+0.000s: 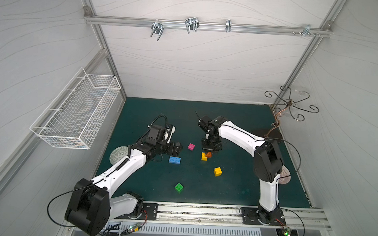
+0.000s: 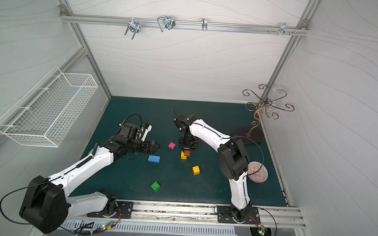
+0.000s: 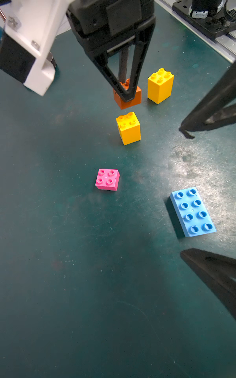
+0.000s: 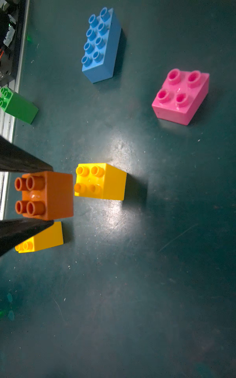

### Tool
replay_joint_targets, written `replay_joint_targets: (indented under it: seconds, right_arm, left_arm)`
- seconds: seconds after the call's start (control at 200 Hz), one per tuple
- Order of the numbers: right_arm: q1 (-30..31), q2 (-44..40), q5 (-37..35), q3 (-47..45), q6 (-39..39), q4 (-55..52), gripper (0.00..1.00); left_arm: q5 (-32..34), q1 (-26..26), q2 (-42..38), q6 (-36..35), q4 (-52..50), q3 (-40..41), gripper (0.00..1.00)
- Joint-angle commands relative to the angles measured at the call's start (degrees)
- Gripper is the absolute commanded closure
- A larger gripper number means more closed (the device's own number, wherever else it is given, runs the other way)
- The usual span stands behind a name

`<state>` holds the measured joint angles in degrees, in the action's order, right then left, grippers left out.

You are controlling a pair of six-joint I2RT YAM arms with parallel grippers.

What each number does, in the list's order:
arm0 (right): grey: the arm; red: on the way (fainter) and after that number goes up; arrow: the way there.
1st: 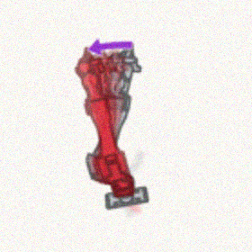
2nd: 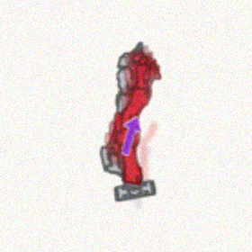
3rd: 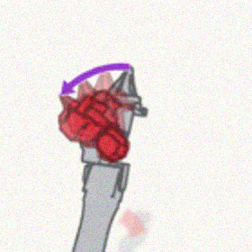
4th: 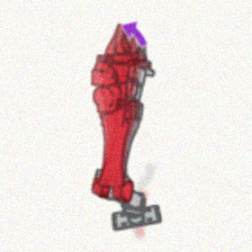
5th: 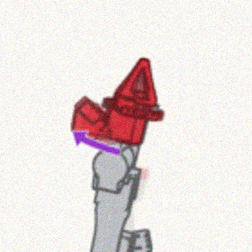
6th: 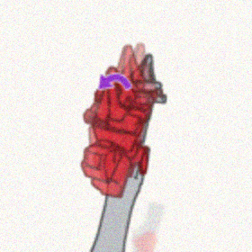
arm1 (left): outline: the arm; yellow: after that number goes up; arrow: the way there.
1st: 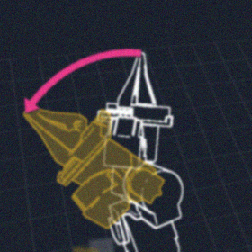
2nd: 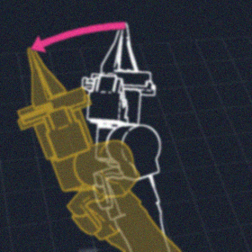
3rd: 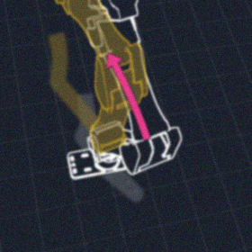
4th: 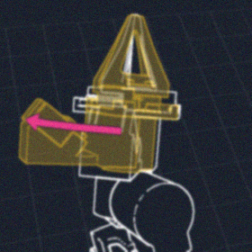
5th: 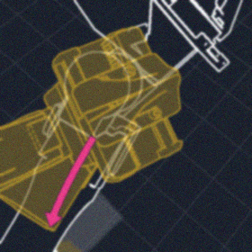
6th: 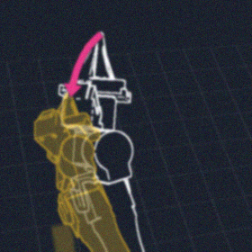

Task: Assemble the number 4 with lego
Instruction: Assemble the lego brick with the lego brick.

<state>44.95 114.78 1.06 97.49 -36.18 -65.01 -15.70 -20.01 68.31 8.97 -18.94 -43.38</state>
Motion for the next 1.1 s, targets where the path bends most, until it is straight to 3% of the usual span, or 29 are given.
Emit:
replay_joint_targets:
  seconds: [0.0, 0.4, 1.096]
  right_arm:
    - [-0.34, 1.21, -1.06, 1.72, -0.61, -1.3, 0.81]
    - [-0.4, 3.01, -1.03, 2.02, -0.38, -1.08, 0.81]
    - [-0.74, 6.24, -0.63, 3.64, -0.13, -2.05, 0.81]
  left_arm:
    - [-1.19, -0.29, -0.83, -1.15, 2.4, -0.93, 0.09]
    - [-6.93, -0.53, -3.22, -3.39, 0.9, -0.13, 0.1]
    - [-6.71, -0.64, -3.23, -3.87, 0.3, -0.22, 0.1]
